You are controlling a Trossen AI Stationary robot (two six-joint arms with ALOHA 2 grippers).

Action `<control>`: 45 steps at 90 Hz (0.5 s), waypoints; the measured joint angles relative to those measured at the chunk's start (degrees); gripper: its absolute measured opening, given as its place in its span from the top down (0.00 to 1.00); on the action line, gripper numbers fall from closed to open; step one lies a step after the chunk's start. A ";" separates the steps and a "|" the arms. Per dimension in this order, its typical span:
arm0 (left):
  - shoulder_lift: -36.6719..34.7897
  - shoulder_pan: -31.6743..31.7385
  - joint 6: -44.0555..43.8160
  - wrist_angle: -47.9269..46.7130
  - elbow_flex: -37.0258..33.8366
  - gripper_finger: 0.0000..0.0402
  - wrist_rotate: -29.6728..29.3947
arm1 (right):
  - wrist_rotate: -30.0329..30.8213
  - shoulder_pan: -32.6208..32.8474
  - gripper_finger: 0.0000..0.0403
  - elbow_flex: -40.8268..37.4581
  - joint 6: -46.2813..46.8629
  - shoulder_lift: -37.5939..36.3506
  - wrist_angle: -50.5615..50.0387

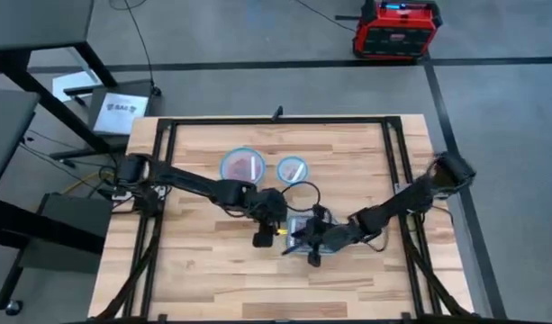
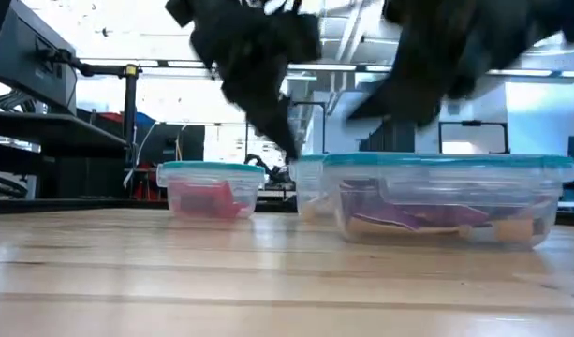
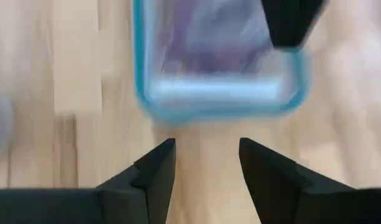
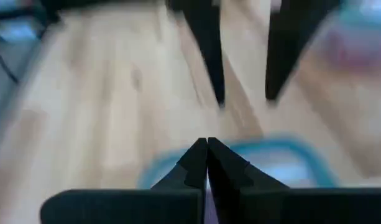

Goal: Sort candy
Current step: Close the center transparent bin with the lid

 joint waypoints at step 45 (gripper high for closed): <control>12.04 -0.68 3.29 35.27 0.13 0.79 0.03 | 19.83 23.70 1.00 -0.59 36.75 -20.29 -44.94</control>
